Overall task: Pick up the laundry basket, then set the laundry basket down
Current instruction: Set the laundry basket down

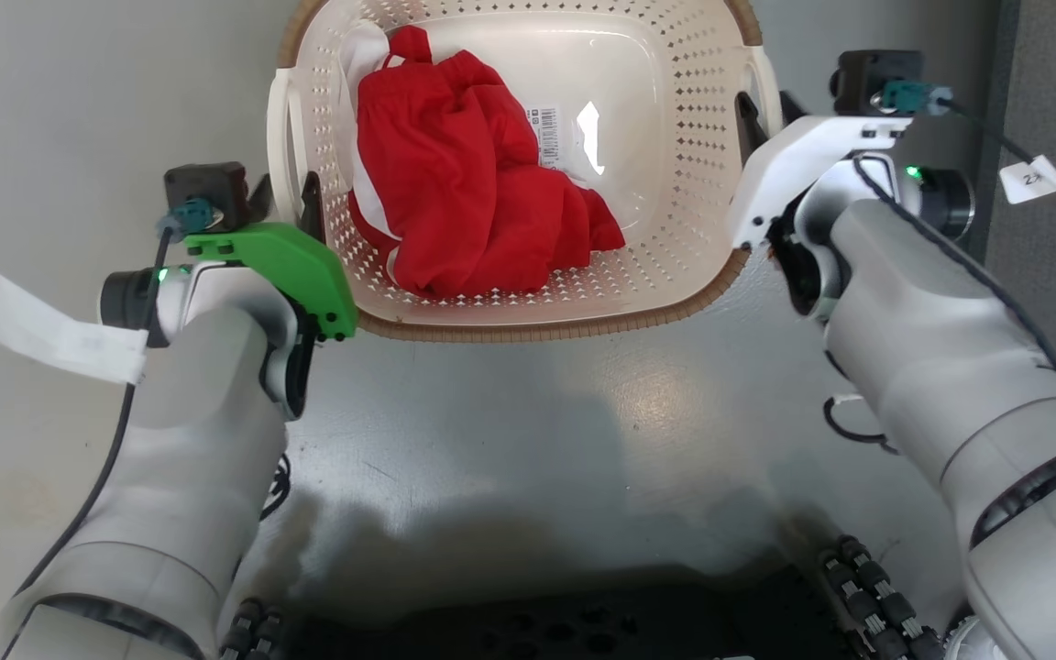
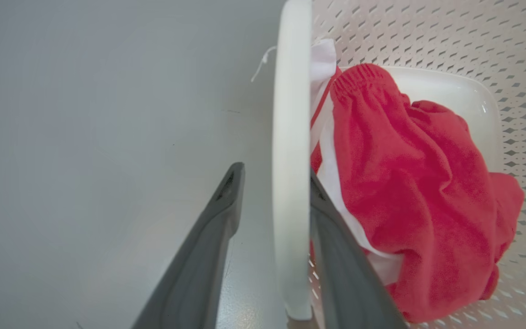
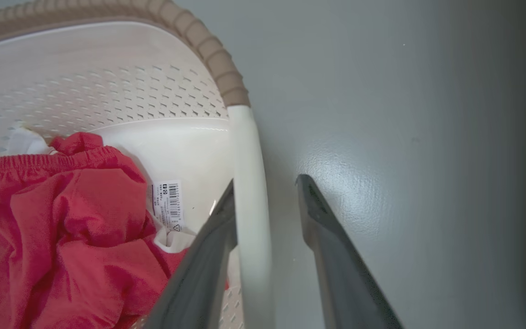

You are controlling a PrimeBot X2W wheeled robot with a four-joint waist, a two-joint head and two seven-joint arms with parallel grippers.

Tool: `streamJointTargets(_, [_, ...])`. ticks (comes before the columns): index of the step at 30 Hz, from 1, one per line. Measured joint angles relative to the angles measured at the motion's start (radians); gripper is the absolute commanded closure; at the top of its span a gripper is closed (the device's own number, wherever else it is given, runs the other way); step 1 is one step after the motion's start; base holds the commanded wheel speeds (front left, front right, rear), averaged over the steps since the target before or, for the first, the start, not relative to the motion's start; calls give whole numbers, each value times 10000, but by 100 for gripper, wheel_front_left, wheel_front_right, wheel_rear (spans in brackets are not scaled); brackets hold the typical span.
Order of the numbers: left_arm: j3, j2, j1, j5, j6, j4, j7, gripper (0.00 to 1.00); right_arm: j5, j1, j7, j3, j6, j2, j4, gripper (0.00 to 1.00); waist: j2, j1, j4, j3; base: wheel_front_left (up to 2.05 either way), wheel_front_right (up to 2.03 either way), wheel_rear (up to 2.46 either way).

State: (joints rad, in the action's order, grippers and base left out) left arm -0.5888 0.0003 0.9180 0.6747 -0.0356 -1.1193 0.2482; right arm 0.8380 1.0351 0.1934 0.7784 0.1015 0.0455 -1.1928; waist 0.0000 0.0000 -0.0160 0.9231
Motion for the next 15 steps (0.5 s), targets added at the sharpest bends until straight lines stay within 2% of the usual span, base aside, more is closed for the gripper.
streamJointTargets(1, [4, 25, 4, 0, -6, -13, 4, 0, 0, 28, 10, -2, 6, 42, -19, 0, 0, 0, 1, -6, 0, 0, 0])
streamJointTargets(15, [25, 119, 22, 0, -88, -282, 4, 0, 77, 16, 146, 75, -46, 104, -94, 0, 0, 0, -10, -345, 0, 0, 0])
